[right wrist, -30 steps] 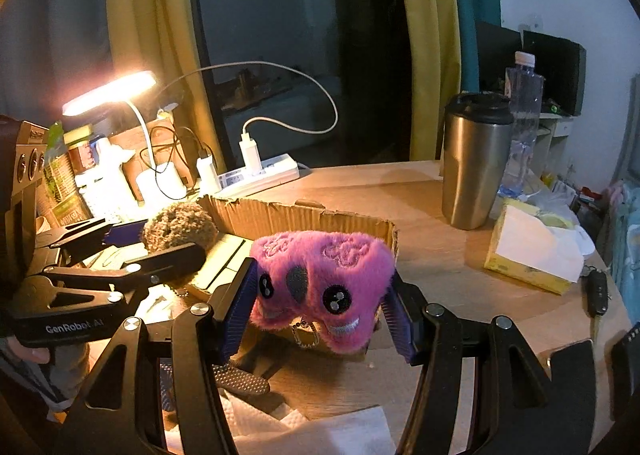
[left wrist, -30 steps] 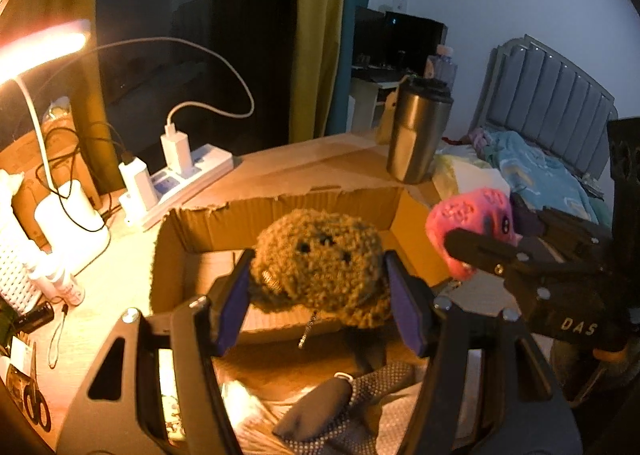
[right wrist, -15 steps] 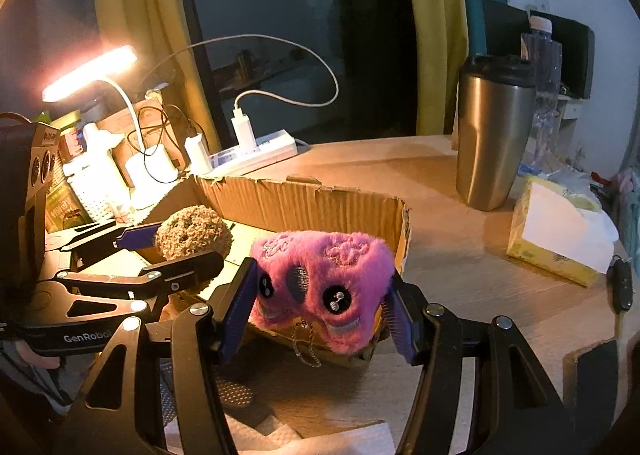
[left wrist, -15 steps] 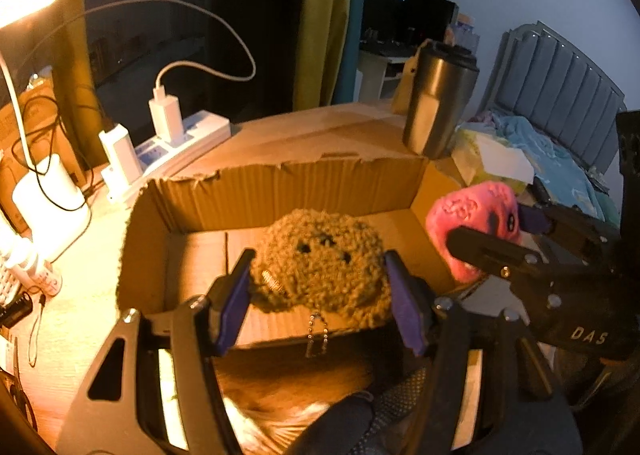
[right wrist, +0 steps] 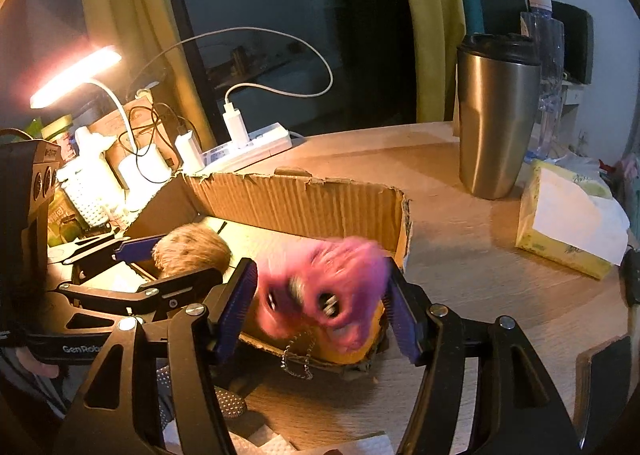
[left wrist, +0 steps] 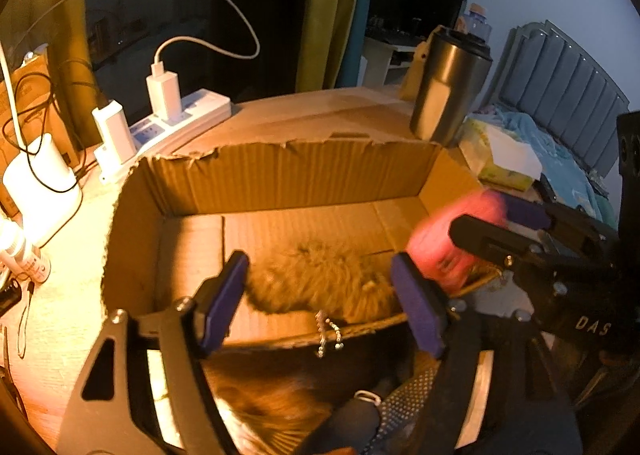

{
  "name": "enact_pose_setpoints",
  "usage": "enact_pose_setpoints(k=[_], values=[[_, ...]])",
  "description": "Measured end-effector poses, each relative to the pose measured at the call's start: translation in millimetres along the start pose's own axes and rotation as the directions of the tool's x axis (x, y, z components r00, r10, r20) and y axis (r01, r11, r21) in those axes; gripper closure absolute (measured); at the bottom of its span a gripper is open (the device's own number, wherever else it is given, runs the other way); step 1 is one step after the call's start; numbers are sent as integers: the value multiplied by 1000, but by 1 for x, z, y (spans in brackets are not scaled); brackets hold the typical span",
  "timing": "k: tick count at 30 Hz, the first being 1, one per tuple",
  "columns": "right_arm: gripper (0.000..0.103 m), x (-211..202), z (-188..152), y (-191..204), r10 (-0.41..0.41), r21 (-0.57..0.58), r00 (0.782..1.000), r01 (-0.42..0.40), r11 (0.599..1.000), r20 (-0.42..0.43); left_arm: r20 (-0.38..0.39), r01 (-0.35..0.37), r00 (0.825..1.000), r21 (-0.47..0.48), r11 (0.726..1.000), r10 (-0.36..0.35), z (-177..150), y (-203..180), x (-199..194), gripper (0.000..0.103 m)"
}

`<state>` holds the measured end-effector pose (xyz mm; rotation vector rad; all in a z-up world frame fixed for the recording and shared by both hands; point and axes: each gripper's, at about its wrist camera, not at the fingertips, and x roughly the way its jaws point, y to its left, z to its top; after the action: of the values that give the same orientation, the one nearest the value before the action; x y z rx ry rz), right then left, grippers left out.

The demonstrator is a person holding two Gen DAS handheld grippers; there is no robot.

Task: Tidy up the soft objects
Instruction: 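Open the left gripper to drop the sponge while the right gripper releases the plush into the box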

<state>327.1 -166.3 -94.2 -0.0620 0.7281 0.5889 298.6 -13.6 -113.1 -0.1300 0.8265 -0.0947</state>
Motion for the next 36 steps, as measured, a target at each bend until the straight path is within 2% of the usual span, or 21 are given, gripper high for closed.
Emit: enact_pose_setpoints(k=[13,24,36], values=[[34,-21,-1,4,-31,4,999,31,1000,19,41,-13,999,2,1000,13,-2,1,-24,25],[34,-48,-5,25,-45,-16,998,46,999,45,97,-2,995,7,1000,1,-11,0,-59,24],[34,-67,-15,54,-54,-49,997,56,997,50,141,1,990,-16,1000,1,-31,15,-94,24]])
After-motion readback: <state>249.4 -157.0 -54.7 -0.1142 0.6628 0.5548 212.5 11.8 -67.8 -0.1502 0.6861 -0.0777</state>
